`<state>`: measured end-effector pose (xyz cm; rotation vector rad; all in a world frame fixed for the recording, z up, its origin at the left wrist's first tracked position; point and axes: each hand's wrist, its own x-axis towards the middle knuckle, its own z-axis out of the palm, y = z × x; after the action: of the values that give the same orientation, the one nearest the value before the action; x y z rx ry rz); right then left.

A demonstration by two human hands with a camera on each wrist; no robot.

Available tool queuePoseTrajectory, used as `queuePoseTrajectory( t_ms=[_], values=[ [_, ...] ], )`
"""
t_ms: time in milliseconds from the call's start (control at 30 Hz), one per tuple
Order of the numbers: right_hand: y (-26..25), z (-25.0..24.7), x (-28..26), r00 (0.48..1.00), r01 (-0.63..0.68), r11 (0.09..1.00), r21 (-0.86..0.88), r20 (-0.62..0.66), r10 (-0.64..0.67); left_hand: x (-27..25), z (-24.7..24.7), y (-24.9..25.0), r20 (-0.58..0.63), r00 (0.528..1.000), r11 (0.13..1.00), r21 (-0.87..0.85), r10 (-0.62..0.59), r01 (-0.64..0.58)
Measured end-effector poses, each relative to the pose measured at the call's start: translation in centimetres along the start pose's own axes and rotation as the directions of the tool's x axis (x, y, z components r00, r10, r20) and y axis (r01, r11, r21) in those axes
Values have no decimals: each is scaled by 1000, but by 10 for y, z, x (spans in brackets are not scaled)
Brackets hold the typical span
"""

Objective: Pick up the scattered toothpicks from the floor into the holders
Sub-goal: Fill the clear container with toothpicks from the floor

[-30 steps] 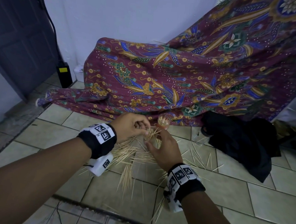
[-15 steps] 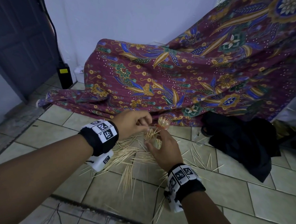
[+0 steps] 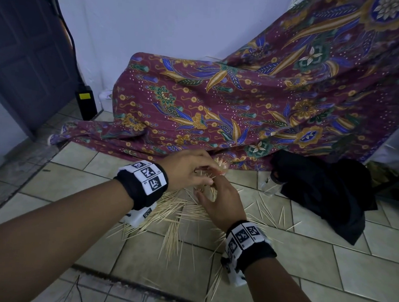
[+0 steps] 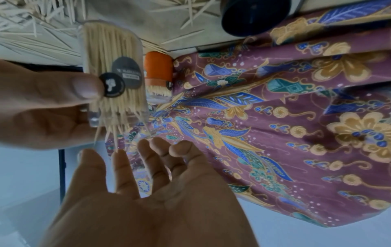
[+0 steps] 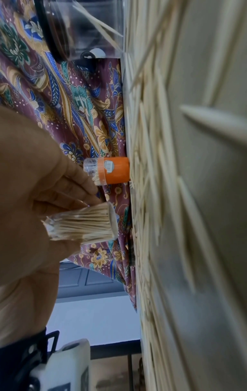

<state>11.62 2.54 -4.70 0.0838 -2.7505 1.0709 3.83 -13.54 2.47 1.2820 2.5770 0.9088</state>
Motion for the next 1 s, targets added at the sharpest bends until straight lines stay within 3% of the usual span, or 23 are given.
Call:
queuePoseTrajectory(
  t_ms=[133,333,700,833,1000],
  values=[
    [1,2,1,1000,16,1000,11,-21,-16,7,14,4,-32,999,995,97,40,-37],
    [1,-1,-1,999,39,999,-22,-29,-40,11,10,0,-117,993,996,93,22,-11],
    [4,-3,0,998,20,999,47,-62,-17,-5,0,-16,-86,996,997,70,28,-22],
    [4,-3,0,997,10,999,51,-71,-6,-11,4,-20,-22,999,996,80,41,-39],
    [5,-3,0,998,-2,998,59,-66,6,-11,5,-18,-100,995,998,61,28,-22]
  ],
)
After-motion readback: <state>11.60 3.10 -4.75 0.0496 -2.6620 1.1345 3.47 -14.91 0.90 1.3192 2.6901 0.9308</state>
